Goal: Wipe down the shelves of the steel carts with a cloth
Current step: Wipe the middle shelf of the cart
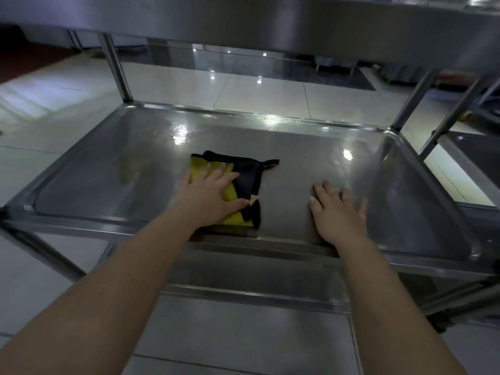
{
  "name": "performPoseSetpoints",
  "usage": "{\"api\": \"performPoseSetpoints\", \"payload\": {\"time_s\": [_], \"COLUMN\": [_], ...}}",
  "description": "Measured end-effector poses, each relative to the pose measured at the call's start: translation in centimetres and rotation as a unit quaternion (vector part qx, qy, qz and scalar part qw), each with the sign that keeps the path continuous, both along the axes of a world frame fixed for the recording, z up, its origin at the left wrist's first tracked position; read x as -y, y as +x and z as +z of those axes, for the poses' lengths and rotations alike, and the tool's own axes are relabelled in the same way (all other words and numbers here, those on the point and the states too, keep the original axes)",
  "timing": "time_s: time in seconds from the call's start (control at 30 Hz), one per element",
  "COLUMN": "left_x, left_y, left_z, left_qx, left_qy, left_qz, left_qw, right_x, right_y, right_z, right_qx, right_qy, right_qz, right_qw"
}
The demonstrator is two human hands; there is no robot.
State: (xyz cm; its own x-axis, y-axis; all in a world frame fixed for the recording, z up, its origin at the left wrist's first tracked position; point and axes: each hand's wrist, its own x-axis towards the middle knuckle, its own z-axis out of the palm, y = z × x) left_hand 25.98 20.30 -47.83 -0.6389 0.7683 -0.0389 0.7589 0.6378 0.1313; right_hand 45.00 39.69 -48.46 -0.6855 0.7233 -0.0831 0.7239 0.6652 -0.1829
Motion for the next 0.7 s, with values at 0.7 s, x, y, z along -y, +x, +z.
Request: {"api": "performPoseSetpoints", "payload": {"time_s": [0.7], "left_x": [6.7], "left_y": [-4.9], "left_z": [-0.6], "left_qx": [-0.016], "left_qy": [0.010], "left_qz": [0.046], "left_qw": [0.999], "right_x": [11.7], "right_y": [-13.5], "right_z": [-1.2], "right_qx": [-0.036], "right_qy": [0.037], "right_qz": [0.120], "right_qw": [0.991]}}
